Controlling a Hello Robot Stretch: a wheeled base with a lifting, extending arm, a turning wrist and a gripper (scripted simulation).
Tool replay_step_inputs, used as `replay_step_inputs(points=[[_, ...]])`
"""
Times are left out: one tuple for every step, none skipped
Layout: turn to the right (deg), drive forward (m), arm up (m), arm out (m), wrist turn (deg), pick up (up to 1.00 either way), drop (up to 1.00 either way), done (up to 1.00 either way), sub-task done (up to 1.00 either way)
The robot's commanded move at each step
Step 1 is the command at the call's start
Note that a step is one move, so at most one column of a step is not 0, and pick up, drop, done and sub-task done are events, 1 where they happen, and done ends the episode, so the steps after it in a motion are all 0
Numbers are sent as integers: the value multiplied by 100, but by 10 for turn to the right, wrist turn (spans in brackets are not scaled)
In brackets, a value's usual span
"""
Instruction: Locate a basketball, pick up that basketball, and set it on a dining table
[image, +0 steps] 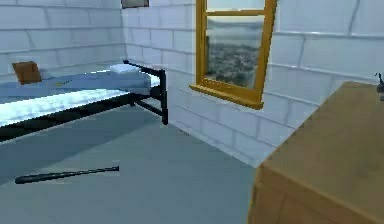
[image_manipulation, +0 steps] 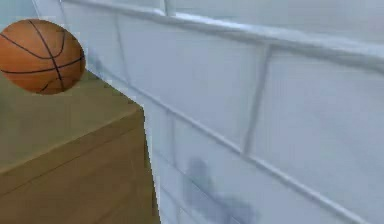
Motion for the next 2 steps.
replay_step_inputs(points=[[-270, 0, 0, 0, 0, 0, 0, 0, 0], [-30, 0, 0, 0, 0, 0, 0, 0, 0]])
